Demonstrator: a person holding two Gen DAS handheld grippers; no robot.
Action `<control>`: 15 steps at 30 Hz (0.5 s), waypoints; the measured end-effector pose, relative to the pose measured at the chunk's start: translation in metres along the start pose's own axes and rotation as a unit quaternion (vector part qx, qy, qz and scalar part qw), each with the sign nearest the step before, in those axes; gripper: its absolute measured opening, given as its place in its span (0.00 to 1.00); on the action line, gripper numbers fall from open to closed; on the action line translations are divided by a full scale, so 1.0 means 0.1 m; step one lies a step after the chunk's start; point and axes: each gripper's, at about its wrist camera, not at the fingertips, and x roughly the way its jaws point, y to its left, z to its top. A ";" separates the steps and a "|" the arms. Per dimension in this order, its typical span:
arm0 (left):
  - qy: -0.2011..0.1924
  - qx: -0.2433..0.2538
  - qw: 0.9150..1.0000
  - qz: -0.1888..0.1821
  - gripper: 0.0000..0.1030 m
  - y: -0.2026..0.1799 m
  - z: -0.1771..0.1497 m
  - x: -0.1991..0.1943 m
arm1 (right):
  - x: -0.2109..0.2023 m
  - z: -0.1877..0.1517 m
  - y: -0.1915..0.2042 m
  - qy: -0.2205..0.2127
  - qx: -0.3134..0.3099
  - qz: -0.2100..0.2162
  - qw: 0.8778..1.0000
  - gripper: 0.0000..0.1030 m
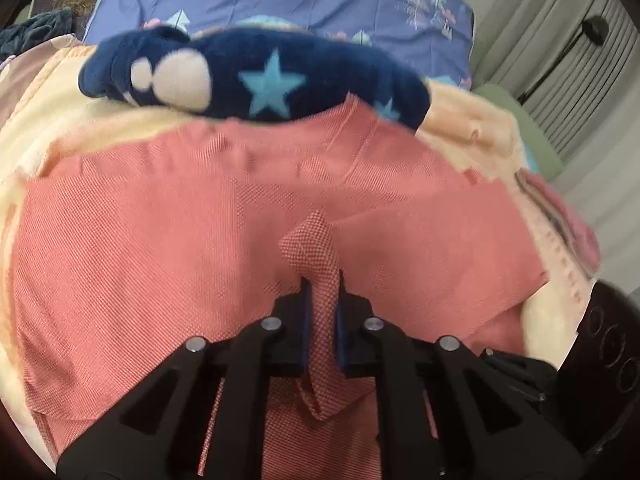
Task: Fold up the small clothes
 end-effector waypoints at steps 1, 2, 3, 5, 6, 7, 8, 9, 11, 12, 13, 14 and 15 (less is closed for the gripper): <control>-0.015 0.003 1.000 -0.001 0.08 -0.02 0.04 -0.09 | -0.10 0.00 -0.01 -0.012 0.000 -0.001 1.000 0.41; -0.028 0.006 1.000 -0.006 0.08 -0.07 0.09 -0.18 | -0.19 0.01 -0.03 -0.024 0.000 -0.006 1.000 0.41; -0.042 0.013 0.999 -0.011 0.08 -0.12 0.15 -0.30 | -0.31 0.01 -0.06 -0.037 -0.002 -0.020 0.999 0.41; -0.074 0.028 0.997 -0.016 0.08 -0.23 0.25 -0.54 | -0.44 -0.03 -0.15 -0.051 0.002 -0.045 0.998 0.42; -0.089 0.034 0.995 -0.019 0.08 -0.27 0.30 -0.66 | -0.48 -0.07 -0.24 -0.053 0.019 -0.058 0.997 0.42; -0.106 0.040 0.993 -0.021 0.08 -0.32 0.36 -0.81 | -0.50 -0.09 -0.36 -0.053 0.045 -0.069 0.995 0.42; -0.121 0.043 0.992 -0.020 0.08 -0.34 0.39 -0.93 | -0.52 -0.12 -0.49 -0.055 0.082 -0.088 0.991 0.42; -0.134 0.047 0.990 -0.015 0.08 -0.34 0.42 -1.05 | -0.54 -0.13 -0.59 -0.055 0.114 -0.112 0.986 0.42; -0.151 0.048 0.987 0.002 0.08 -0.25 0.45 -1.24 | -0.57 -0.15 -0.77 -0.062 0.167 -0.110 0.978 0.42; -0.156 0.043 0.987 0.015 0.08 -0.17 0.43 -1.31 | -0.59 -0.16 -0.79 -0.066 0.176 -0.102 0.977 0.42; -0.159 0.037 0.986 0.026 0.08 -0.08 0.41 -1.37 | -0.60 -0.16 -0.77 -0.065 0.169 -0.106 0.978 0.42; -0.161 0.027 0.986 0.035 0.08 0.04 0.40 -1.41 | -0.57 -0.16 -0.74 -0.063 0.159 -0.115 0.979 0.43; -0.160 0.012 0.986 0.043 0.08 0.17 0.38 -1.43 | -0.54 -0.16 -0.69 -0.058 0.144 -0.125 0.980 0.45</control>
